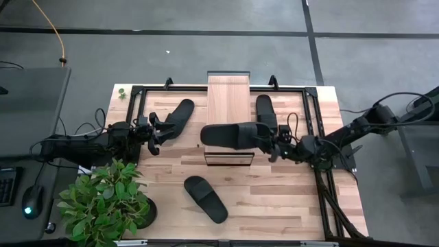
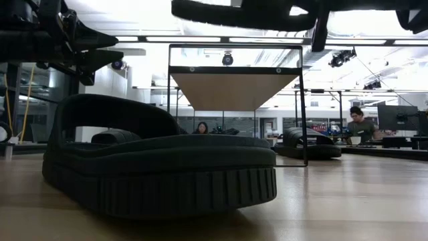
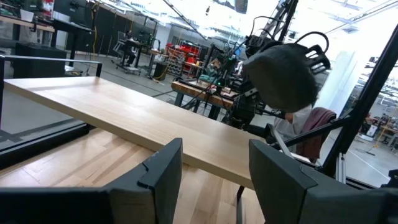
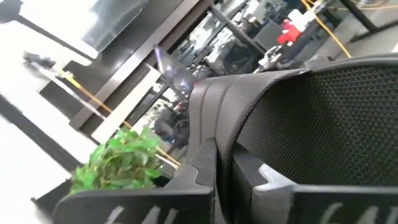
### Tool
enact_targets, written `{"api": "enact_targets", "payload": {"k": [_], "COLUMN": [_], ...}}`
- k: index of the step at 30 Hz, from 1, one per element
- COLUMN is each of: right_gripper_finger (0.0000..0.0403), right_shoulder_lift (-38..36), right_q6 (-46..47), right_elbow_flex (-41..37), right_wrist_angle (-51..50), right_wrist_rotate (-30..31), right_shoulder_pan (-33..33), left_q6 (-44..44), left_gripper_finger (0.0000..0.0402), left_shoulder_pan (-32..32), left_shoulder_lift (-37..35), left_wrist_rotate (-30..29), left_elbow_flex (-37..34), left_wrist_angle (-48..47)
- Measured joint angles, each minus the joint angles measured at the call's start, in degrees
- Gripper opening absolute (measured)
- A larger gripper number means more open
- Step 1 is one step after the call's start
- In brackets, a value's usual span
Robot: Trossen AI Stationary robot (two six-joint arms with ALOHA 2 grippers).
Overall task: Pick and place slides into the shelf
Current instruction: Put the black slipper on the shelf
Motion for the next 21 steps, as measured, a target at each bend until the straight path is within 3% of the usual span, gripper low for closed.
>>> {"api": "enact_targets", "payload": {"k": [8, 21], "right_gripper_finger": [0.0, 0.0], "right_shoulder_lift": [-0.01, -0.01], "right_q6": [7.68, 11.12], "right_elbow_flex": [0.0, 0.0], "right_wrist_angle": [-7.6, -13.23], "right_wrist_rotate": [-2.87, -0.83], "right_shoulder_pan": [-4.72, -3.59], "left_q6": [0.0, 0.0], "left_gripper_finger": [0.0168, 0.0168], "left_shoulder_pan": [0.0, 0.0], "left_shoulder_lift": [0.0, 0.01], "left_wrist_rotate": [-0.7, -1.09], "left_elbow_flex": [0.0, 0.01], "left_wrist_angle": [0.02, 0.0]}}
